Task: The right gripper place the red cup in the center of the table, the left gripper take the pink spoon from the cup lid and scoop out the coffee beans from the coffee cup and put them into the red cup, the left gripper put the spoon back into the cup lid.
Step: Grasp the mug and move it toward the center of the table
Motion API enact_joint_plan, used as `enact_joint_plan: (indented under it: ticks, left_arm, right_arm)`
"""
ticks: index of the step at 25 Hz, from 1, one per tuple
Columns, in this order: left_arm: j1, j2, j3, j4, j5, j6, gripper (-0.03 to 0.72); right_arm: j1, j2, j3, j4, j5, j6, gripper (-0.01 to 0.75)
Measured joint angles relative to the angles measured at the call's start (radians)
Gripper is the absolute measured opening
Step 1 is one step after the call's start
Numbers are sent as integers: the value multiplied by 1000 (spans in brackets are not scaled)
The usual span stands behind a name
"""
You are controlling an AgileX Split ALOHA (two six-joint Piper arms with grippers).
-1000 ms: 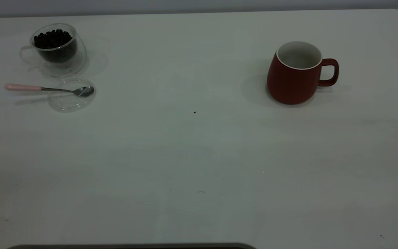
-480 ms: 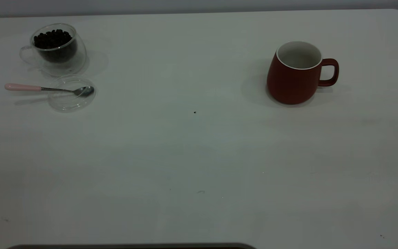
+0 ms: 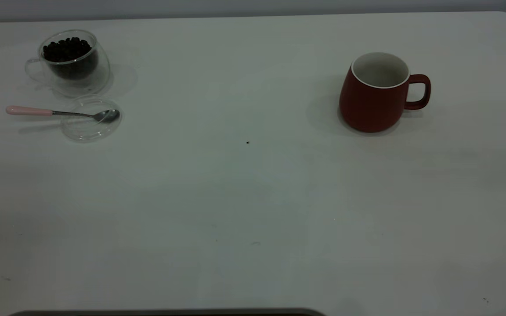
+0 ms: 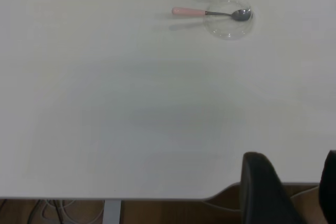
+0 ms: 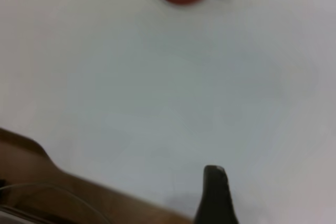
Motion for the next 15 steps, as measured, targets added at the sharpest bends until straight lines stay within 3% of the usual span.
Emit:
enact_joint_plan:
  ticks: [5,15]
  left_arm:
    - [0,0,0,0,0,0,330]
    - [0,0,0,0,0,0,330]
  right_arm:
    - [0,325,-84,74,-184,-186,613]
    - [0,915,-390,98,-314,-372,590]
